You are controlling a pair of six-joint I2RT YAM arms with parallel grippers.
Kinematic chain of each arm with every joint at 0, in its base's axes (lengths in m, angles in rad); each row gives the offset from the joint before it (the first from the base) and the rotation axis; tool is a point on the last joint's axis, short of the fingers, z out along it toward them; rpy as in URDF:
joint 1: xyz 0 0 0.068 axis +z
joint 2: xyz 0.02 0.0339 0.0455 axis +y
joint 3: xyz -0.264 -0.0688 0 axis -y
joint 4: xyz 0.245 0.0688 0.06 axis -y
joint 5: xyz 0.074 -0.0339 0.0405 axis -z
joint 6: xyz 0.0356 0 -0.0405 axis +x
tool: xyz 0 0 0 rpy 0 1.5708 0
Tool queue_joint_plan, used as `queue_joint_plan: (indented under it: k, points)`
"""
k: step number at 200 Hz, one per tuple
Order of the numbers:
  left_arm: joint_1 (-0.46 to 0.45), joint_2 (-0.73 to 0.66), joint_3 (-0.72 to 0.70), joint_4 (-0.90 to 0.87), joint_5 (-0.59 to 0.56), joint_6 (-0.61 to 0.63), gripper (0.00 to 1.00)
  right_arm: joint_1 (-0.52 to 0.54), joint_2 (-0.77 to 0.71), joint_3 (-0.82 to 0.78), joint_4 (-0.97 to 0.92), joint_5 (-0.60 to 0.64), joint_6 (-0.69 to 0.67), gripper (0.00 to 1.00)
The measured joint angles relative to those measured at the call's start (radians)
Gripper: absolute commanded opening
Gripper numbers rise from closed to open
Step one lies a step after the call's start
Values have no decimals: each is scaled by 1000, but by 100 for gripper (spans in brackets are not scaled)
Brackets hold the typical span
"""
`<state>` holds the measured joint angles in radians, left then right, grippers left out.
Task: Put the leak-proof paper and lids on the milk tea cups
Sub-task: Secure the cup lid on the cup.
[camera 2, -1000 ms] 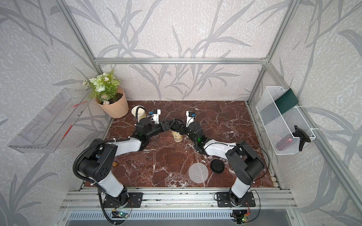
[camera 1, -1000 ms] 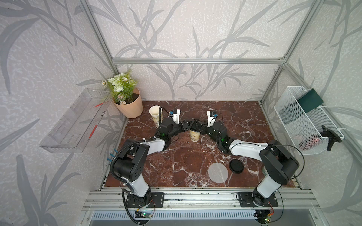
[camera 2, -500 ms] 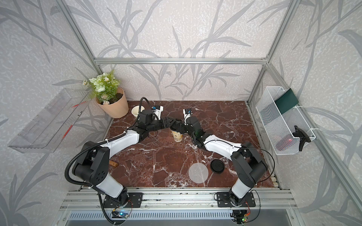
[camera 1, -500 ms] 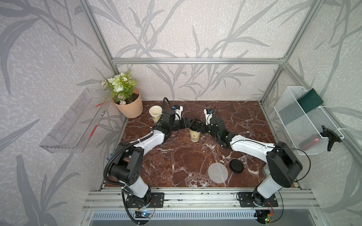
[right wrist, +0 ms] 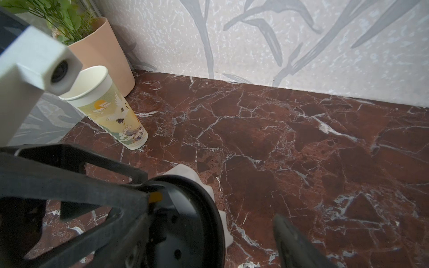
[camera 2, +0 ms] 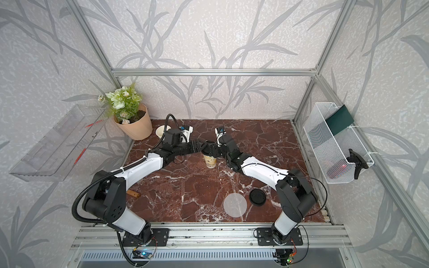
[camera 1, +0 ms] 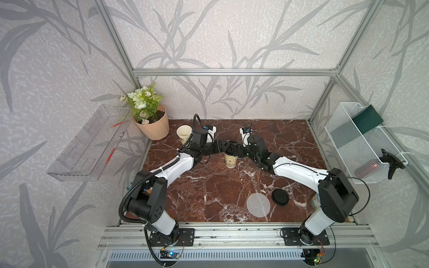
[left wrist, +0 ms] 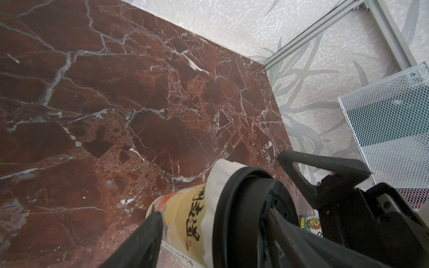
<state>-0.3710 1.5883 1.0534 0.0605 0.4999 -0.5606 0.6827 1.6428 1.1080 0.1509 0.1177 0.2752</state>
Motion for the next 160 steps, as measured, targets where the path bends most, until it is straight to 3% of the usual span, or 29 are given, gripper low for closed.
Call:
queue_joint_plan:
  k: [160]
  points:
    - [35,-89,75,-137,-35,63,81,-14,6,111,-193,-22,-71,88]
